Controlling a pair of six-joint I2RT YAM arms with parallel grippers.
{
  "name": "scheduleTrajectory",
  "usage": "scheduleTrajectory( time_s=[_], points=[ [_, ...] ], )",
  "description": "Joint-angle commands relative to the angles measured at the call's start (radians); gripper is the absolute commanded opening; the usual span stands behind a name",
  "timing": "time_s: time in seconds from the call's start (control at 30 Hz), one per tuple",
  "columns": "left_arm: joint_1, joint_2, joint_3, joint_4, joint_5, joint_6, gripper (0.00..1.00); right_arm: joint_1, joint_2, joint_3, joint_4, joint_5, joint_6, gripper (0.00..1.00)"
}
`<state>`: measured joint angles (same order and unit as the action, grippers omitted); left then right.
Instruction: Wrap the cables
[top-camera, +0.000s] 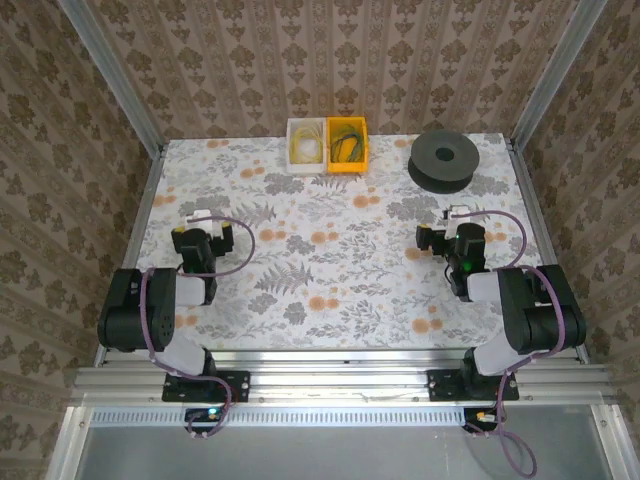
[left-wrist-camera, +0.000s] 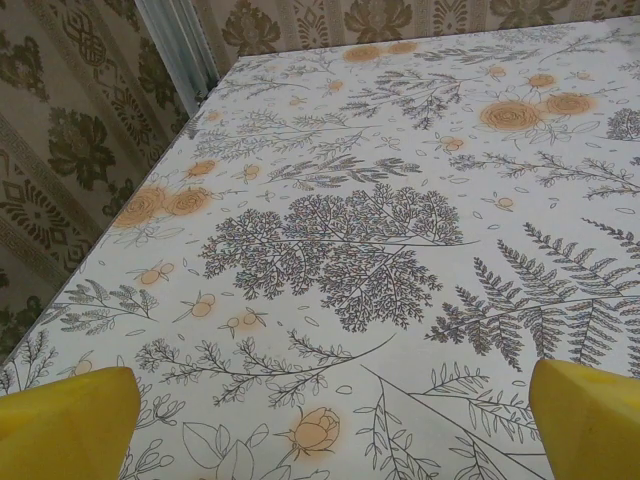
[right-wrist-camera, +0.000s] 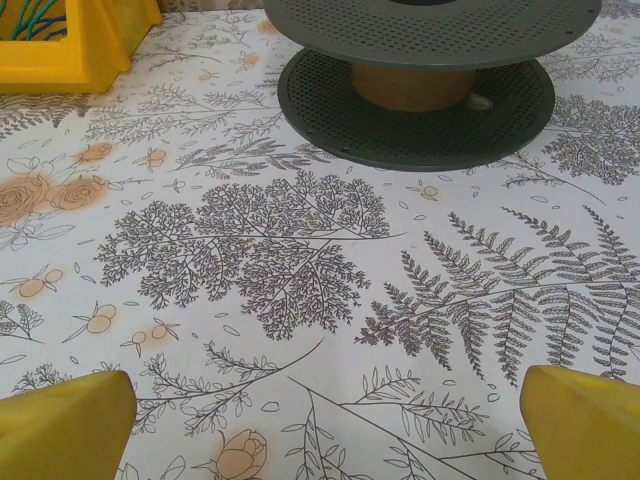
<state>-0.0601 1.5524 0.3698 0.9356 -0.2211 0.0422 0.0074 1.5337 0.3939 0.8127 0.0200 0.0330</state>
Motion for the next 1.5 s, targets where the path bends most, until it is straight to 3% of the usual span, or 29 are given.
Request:
scheduleTrajectory(
  time_s=[0.0, 0.83, 0.93, 1.0, 1.03, 1.1, 1.27, 1.33, 1.47],
  points=[
    [0.000, 0.005, 0.005, 0.028, 0.011, 0.008, 1.00, 0.005, -0.004, 0.021, 0.026, 0.029, -0.001, 1.00],
    [0.011, 0.005, 0.009, 0.014, 0.034, 0.004, 1.00, 0.002, -0.002, 0.028, 0.015, 0.028, -0.001, 1.00],
    [0.009, -0.007, 0.014, 0.002, 0.006, -0.002, 1.00, 0.002, -0.034, 0.035, -0.021, 0.101, 0.028, 1.00],
    [0.003, -0.083, 0.044, -0.118, -0.013, -0.001, 1.00, 0.001, -0.127, 0.119, -0.290, 0.157, 0.048, 1.00],
    [-0.008, -0.141, 0.086, -0.254, -0.053, -0.008, 1.00, 0.001, -0.176, 0.198, -0.454, 0.196, 0.056, 1.00],
    [-0.010, -0.235, 0.188, -0.533, -0.071, -0.046, 1.00, 0.001, -0.233, 0.272, -0.608, 0.242, 0.041, 1.00],
    [-0.006, -0.252, 0.527, -1.154, 0.035, -0.111, 1.00, -0.013, -0.268, 0.526, -1.044, 0.337, 0.125, 1.00],
    [-0.005, -0.201, 0.667, -1.359, 0.053, -0.148, 1.00, -0.031, -0.229, 0.641, -1.201, 0.331, 0.166, 1.00],
    [0.034, -0.062, 0.939, -1.703, 0.182, -0.194, 1.00, -0.131, -0.103, 0.851, -1.397, 0.123, 0.235, 1.00]
  ],
)
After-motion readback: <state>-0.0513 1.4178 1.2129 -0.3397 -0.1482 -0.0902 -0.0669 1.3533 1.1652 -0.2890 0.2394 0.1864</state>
